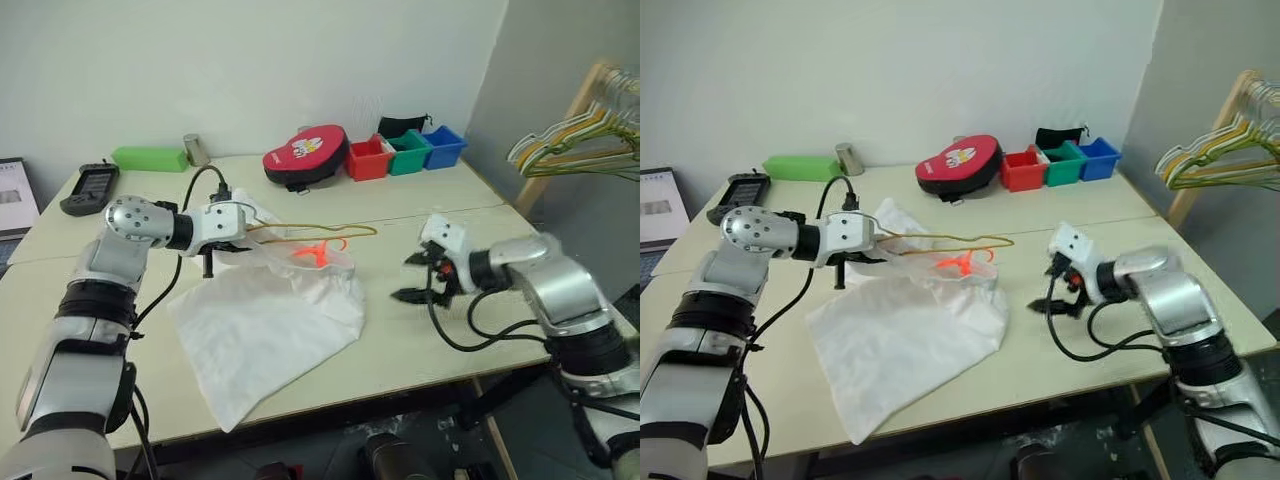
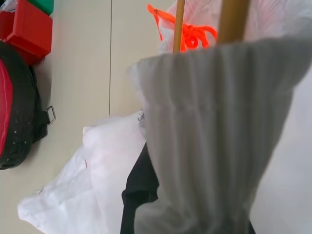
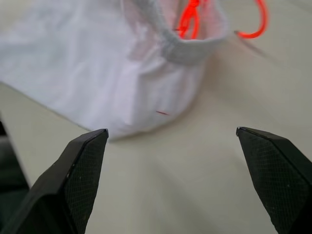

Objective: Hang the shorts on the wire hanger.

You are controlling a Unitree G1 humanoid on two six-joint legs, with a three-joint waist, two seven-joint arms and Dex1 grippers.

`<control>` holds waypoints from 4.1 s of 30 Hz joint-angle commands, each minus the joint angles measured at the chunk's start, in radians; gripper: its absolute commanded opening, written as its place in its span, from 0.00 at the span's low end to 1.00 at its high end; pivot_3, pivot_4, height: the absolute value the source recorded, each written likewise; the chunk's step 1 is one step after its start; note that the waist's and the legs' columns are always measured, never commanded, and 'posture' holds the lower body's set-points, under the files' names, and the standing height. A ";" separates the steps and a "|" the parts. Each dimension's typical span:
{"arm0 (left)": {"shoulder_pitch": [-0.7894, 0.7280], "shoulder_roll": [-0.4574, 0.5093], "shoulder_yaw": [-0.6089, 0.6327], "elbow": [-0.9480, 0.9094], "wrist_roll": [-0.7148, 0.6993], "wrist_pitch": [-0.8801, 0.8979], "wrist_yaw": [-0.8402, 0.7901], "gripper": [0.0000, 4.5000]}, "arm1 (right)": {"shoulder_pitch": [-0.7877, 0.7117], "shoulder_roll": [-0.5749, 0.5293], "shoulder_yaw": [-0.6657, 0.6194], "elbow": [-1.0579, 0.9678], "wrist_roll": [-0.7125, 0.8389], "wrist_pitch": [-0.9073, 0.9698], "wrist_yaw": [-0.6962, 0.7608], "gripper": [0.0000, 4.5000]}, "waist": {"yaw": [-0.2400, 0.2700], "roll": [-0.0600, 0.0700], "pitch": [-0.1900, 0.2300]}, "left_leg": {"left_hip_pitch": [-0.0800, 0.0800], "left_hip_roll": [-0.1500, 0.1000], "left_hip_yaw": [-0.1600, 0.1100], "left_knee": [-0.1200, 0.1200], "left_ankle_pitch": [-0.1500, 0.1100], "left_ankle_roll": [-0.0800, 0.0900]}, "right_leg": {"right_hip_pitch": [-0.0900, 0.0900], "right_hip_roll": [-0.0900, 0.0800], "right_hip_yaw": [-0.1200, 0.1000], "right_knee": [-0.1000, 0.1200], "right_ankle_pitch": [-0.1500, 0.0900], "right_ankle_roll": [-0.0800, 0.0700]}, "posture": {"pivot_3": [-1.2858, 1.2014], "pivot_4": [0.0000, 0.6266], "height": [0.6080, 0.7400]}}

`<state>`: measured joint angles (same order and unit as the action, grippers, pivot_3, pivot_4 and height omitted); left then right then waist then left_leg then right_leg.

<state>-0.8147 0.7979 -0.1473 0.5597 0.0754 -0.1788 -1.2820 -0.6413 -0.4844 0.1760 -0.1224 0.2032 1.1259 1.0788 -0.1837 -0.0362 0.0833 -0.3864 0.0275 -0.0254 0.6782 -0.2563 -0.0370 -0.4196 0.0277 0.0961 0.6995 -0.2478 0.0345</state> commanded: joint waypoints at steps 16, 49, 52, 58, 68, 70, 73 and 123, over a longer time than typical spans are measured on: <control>0.027 0.041 0.038 -0.154 -0.043 0.117 0.031 0.00 | -0.222 0.286 -0.108 0.461 0.113 -0.008 -0.285 0.99 | 0.008 0.000 -0.001 | -0.001 0.000 0.000 -0.001 0.000 0.000 | 0.000 0.000 0.000 -0.002 0.000 0.000 | 0.51 0.00 1.00; 0.091 0.144 0.000 -0.144 -0.022 0.097 -0.067 0.00 | -0.137 0.063 0.069 0.210 0.089 -0.167 -0.238 0.01 | 0.020 0.002 0.000 | -0.001 0.000 0.001 -0.003 0.000 0.000 | -0.001 0.000 0.000 -0.003 0.000 0.000 | 0.50 0.04 1.00; 0.086 0.160 -0.010 -0.117 -0.006 0.080 -0.072 0.00 | -0.143 0.035 0.076 0.184 0.087 -0.173 -0.223 0.01 | 0.024 0.002 0.000 | -0.001 0.001 0.000 -0.003 0.000 0.000 | -0.001 0.001 -0.001 -0.003 0.000 0.000 | 0.50 0.04 1.00; 0.074 0.167 -0.030 -0.080 0.022 0.039 -0.084 0.00 | -0.160 0.015 0.079 0.137 0.095 -0.156 -0.210 0.01 | 0.030 0.002 0.000 | -0.001 0.001 0.001 -0.003 0.000 0.000 | -0.001 0.001 0.000 -0.004 0.000 0.000 | 0.50 0.04 1.00; 0.058 0.197 -0.086 -0.010 0.094 -0.036 -0.088 0.00 | -0.189 -0.016 0.111 0.080 0.086 -0.160 -0.191 0.01 | 0.032 0.002 0.001 | -0.001 0.001 0.001 -0.003 0.000 0.000 | -0.001 0.001 0.000 -0.004 -0.001 0.000 | 0.50 0.04 1.00; 0.044 0.201 -0.093 0.013 0.102 -0.057 -0.090 0.00 | -0.191 -0.030 0.124 0.083 0.078 -0.172 -0.183 0.01 | 0.035 0.002 0.001 | -0.001 0.001 0.001 -0.003 0.000 0.000 | -0.001 0.001 0.000 -0.004 -0.001 0.000 | 0.50 0.04 1.00; 0.022 0.205 -0.108 0.047 0.116 -0.083 -0.085 0.00 | -0.190 -0.050 0.140 0.100 0.064 -0.196 -0.175 0.01 | 0.041 0.002 0.001 | -0.001 0.001 0.001 -0.003 0.000 0.000 | -0.001 0.001 0.000 -0.005 -0.001 0.000 | 0.50 0.04 1.00; -0.030 -0.101 -0.152 -0.135 0.161 0.009 0.150 0.00 | -0.305 -0.067 0.460 0.315 -0.297 -0.466 -0.175 0.93 | 0.039 0.003 0.001 | -0.006 0.000 0.001 -0.003 0.000 0.000 | -0.002 0.001 0.000 -0.010 0.000 0.000 | 0.50 0.04 1.00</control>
<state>-0.8315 0.6846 -0.3426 0.4790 0.2757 -0.1746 -1.1296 -0.9135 -0.5544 0.6403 0.1515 -0.0583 0.7144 0.9200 -0.1447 -0.0332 0.0843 -0.3928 0.0276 -0.0246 0.6754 -0.2567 -0.0366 -0.4218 0.0283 0.0965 0.6894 -0.2479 0.0347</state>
